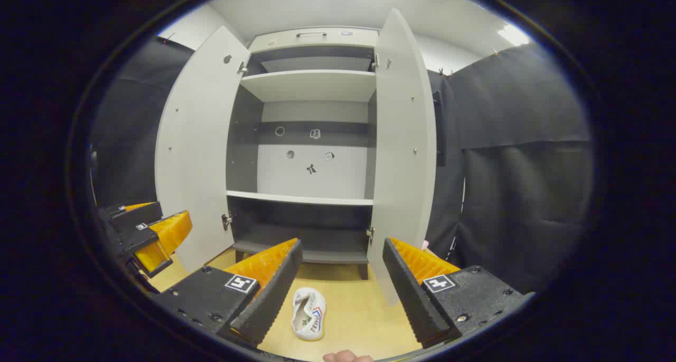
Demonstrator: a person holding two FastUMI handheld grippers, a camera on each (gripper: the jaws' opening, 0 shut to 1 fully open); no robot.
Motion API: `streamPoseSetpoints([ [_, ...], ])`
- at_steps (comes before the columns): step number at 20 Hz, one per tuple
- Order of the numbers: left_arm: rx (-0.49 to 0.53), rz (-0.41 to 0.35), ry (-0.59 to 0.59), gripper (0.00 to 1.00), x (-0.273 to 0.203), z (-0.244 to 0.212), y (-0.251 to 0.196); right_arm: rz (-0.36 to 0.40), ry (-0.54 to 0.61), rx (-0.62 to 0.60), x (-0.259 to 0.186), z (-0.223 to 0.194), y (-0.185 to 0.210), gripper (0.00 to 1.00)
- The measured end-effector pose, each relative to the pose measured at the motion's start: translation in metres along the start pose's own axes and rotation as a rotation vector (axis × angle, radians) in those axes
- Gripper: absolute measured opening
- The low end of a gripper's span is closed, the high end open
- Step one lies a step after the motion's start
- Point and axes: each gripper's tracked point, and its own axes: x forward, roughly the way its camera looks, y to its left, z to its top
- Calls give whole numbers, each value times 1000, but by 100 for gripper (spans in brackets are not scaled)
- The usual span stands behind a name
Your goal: Grab one shoe with the right hand and put it into the shoe cabinet, grab the other shoe with the left hand and put it into the shoe cabinet; then close the right door with the right hand and the left door with the left hand.
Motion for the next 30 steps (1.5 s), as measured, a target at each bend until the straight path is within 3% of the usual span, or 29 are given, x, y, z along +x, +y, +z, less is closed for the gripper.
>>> streamPoseSetpoints([
  [21,11,-13,-27,95,-3,7,-4,14,-21,-27,-7,7,4,100],
  [26,0,-15,-25,95,-4,7,-2,51,44,-21,0,-19,16,99],
  [30,4,-1,-21,95,-6,6,5,131,134,-14,11,-58,42,99],
])
